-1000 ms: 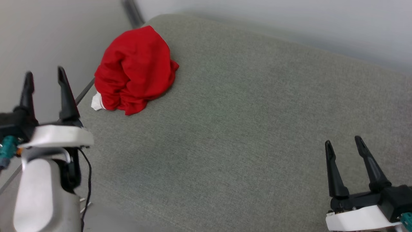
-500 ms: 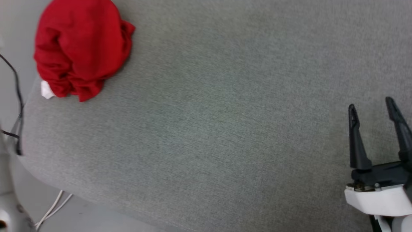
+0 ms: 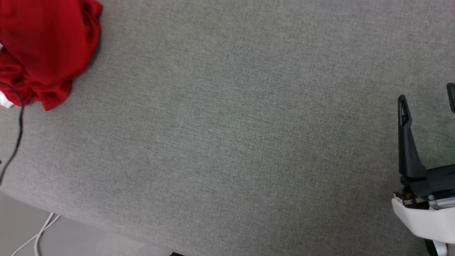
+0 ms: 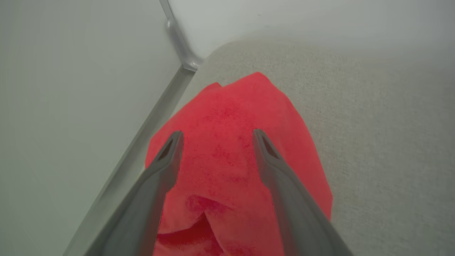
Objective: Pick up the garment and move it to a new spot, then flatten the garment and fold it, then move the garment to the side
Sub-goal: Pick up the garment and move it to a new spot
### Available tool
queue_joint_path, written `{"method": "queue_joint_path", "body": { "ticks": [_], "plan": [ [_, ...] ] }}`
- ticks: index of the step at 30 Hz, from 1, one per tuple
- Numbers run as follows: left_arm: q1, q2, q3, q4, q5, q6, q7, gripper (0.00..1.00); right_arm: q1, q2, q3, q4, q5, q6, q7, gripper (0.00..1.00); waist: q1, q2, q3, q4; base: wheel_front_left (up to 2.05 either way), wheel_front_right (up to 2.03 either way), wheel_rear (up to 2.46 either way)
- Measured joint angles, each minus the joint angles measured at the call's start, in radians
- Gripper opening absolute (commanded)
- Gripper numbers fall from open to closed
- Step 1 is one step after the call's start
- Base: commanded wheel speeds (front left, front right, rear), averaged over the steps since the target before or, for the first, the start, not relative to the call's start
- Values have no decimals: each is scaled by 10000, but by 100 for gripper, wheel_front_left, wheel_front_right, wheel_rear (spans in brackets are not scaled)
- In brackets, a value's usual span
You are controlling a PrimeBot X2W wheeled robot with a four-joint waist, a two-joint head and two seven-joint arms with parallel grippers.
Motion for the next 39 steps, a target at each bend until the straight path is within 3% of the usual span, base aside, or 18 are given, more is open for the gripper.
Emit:
{"method": "queue_joint_path", "body": {
  "ticks": [7,16,17,18,19,26,30,39],
  "plan": [
    [216,560,-1030,418,-2550,-2,3204,100,-157,-209,-10,-372,-155,0,0,100,0,0,622,-99,0,0,0],
    [244,786,-2061,759,-3331,0,3758,100,-323,-334,65,-418,-242,0,2,100,-2,0,1137,-219,0,0,0],
    [202,825,-2165,815,-3388,0,3728,91,-326,-336,90,-408,-249,0,0,100,-2,0,1144,-238,0,0,0],
    [176,872,-2272,842,-3430,0,3699,5,-334,-336,113,-374,-249,0,0,100,-2,0,1139,-259,0,0,0],
    [154,938,-2424,836,-3459,0,3628,0,-346,-337,130,-328,-249,0,2,100,-2,0,1123,-283,0,0,0],
    [75,1231,-2878,968,-3804,0,2569,0,-468,-148,209,-69,-130,0,2,100,-1,0,671,-406,0,0,0],
    [-173,1699,-3216,754,-3789,-2,2086,0,-477,-42,399,196,-84,0,2,100,-2,0,182,-499,0,0,0],
    [-1183,2445,-4554,-493,-3367,-4,2034,0,-469,431,660,765,132,0,2,100,-2,0,-1139,-743,0,0,0]
  ]
}}
